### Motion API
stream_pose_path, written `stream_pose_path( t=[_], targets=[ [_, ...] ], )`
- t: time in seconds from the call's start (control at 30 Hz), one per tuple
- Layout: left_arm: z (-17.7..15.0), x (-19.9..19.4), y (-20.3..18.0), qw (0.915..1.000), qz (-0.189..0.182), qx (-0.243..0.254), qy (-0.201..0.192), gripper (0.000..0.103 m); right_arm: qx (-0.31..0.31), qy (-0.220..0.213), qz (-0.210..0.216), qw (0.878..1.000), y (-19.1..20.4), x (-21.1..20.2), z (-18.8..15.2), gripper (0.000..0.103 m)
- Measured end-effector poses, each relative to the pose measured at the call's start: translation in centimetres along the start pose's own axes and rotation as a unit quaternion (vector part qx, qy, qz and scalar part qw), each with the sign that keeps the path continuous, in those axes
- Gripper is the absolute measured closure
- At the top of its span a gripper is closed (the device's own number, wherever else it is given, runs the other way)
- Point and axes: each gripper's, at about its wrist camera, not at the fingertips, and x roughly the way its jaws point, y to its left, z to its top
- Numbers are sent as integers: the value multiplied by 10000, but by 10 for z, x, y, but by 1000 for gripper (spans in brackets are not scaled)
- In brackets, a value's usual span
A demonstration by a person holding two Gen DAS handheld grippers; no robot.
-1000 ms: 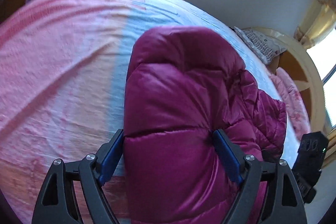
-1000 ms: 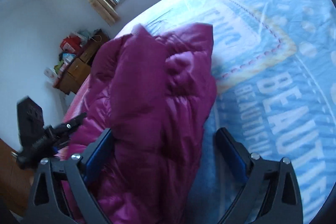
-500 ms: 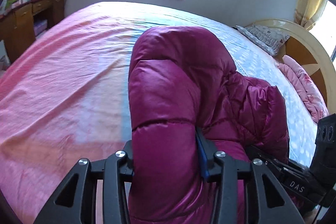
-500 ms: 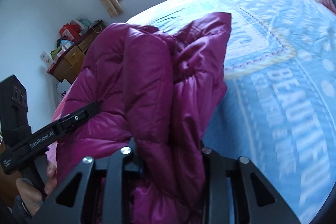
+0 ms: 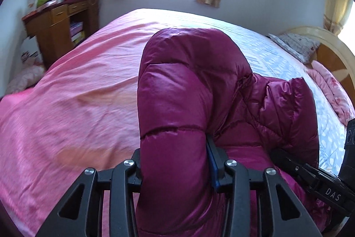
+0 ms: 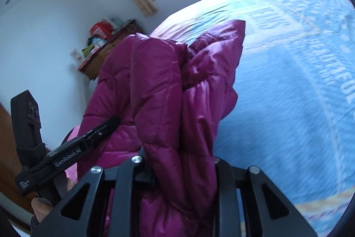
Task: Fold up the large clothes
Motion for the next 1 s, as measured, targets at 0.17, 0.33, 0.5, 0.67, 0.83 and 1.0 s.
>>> stream_pose_path(
  t=[0.17,0.33,0.5,0.67,0.83,1.0],
  targets=[
    [-17,-31,39,9990,376,-180,-162,61,-384,159,297,9987,37,10,-5,77],
    [-26,-61,82,9961,661,-496,-310,61,-806,305,635,9943,74,23,-12,77],
    [-34,-74,115,9918,939,-776,-376,61,-1141,460,895,9884,109,40,-19,77],
    [-45,-86,143,9886,1142,-895,-392,61,-1390,620,1033,9829,138,67,-15,77],
    [-38,-100,169,9807,1553,-1013,-618,62,-1771,666,1275,9736,159,77,-18,77],
    [-26,-96,201,9679,2078,-1183,-769,62,-2002,703,1594,9641,182,103,-18,77]
  ],
)
